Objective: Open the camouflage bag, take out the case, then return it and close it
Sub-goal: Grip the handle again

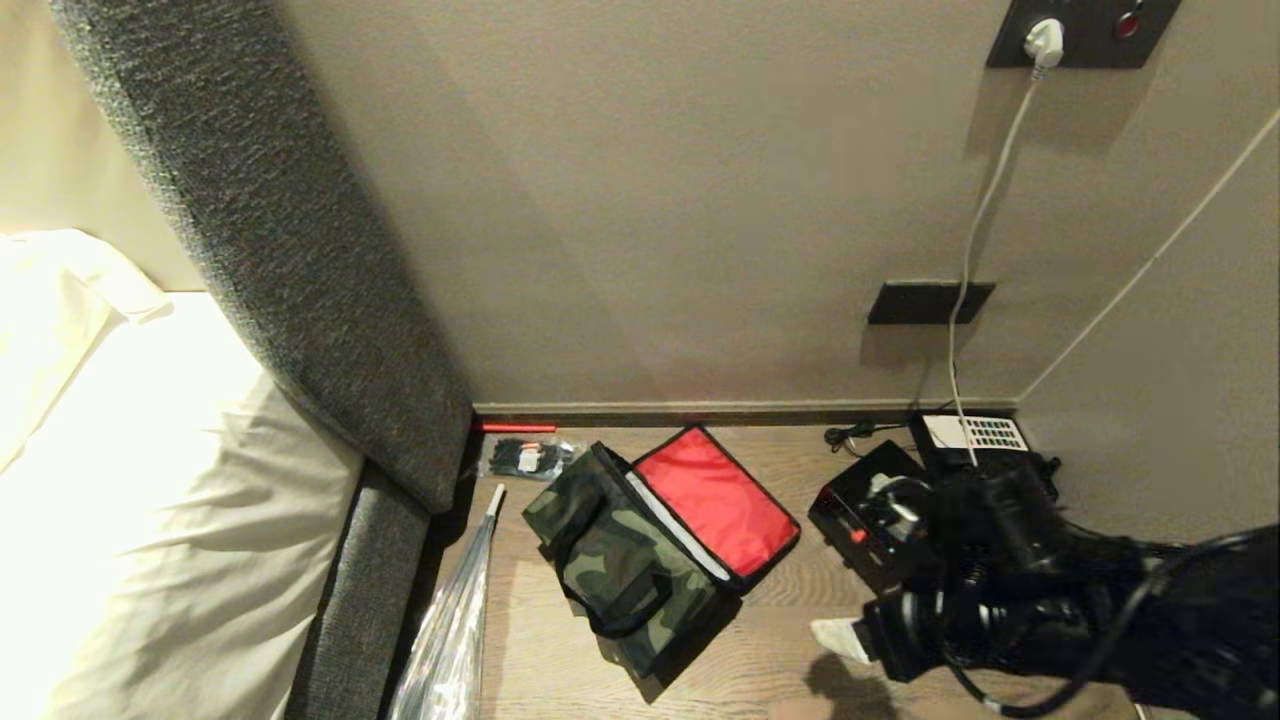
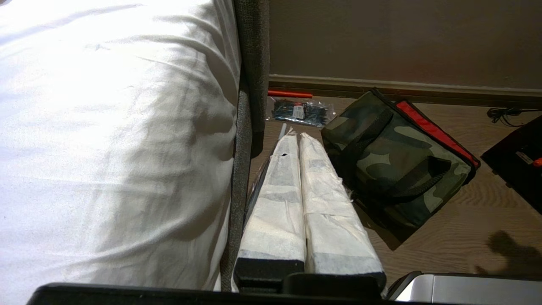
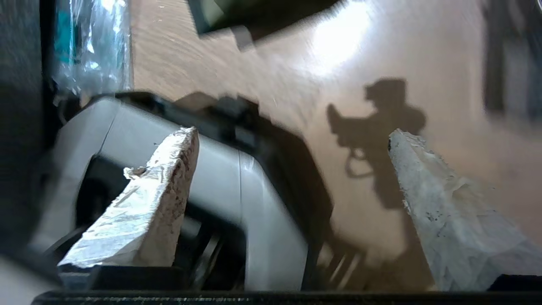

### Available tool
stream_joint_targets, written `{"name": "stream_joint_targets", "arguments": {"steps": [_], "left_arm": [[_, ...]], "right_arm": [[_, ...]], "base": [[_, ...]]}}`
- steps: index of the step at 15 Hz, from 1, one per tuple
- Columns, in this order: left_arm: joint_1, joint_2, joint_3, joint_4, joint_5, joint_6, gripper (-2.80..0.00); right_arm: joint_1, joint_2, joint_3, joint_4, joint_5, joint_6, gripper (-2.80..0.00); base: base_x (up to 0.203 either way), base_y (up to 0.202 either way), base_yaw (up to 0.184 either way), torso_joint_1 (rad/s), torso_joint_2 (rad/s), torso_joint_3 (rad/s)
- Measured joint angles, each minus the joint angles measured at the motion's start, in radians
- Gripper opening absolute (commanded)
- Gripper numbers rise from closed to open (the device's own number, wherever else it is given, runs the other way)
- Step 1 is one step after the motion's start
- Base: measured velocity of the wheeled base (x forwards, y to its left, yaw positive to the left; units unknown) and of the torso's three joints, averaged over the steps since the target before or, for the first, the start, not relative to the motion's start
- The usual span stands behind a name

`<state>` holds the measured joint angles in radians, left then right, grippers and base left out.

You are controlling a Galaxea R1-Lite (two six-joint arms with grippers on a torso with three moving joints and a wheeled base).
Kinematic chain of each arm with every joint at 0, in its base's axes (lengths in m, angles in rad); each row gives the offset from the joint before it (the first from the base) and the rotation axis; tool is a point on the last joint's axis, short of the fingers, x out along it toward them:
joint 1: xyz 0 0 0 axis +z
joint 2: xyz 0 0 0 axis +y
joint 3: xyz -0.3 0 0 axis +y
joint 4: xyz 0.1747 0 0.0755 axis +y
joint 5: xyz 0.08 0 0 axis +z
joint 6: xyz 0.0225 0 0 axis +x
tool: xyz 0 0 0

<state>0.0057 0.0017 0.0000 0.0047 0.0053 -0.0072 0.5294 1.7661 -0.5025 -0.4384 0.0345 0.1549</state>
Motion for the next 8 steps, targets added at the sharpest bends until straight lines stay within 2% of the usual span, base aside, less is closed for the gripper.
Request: {"name": "stream_joint_targets", "arguments": {"steps": [2,4,8], "left_arm": [[0.000,0.000,0.000,0.000,0.000,0.000,-2.80],[0.000,-0.001,0.000,0.000,0.000,0.000,-2.80],[0.000,-0.001,0.000,-0.001,0.000,-0.001,-2.80]], "right_arm": [[-0.017,-0.194,0.127,0.049,-0.029,0.078,0.00],[-0.026,-0.396,0.192,0.141,-0.050,0.118,0.00],[-0.036,-0.774,0.242,0.466,-0.074,0.208,0.00]], "base": [[0.000,0.000,0.000,0.000,0.00,0.000],[0.000,0.000,0.000,0.000,0.00,0.000],[0.000,0.000,0.000,0.000,0.00,0.000]]}}
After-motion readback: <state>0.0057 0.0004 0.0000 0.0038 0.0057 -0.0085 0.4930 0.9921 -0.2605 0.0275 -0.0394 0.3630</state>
